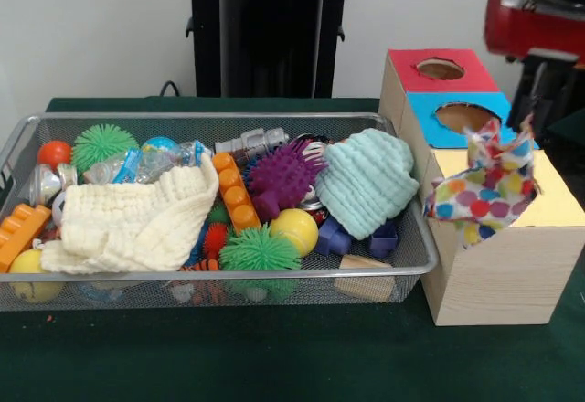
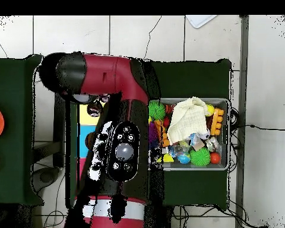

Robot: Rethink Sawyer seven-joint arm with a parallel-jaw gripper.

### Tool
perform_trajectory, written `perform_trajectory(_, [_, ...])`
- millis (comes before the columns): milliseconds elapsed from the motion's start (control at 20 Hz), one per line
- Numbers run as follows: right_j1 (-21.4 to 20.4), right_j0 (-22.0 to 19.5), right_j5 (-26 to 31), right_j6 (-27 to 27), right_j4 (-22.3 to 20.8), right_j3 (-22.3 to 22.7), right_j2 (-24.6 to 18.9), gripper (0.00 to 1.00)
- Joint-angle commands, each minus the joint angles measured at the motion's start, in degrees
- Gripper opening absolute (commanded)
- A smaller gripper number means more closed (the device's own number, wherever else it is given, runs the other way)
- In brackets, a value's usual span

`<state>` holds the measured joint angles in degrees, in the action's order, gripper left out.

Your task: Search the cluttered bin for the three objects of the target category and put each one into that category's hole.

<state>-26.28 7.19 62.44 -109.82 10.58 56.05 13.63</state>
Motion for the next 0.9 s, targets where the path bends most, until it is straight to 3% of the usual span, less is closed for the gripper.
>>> perform_trajectory(50, [-4.0, 1.5, 3.7, -17.5, 2.7, 8.1, -0.3, 0.0])
perform_trajectory(200, [-2.9, 1.4, 3.3, -17.5, 2.9, 7.4, -0.3, 0.0])
perform_trajectory(400, [-5.0, 1.8, 7.8, -15.8, 2.7, 10.4, 0.5, 0.0])
perform_trajectory(650, [-8.2, 1.0, -0.9, -10.8, 1.9, 19.9, -0.2, 0.0])
perform_trajectory(900, [-9.3, -1.7, -6.2, -5.6, -0.6, 25.3, -0.3, 0.0])
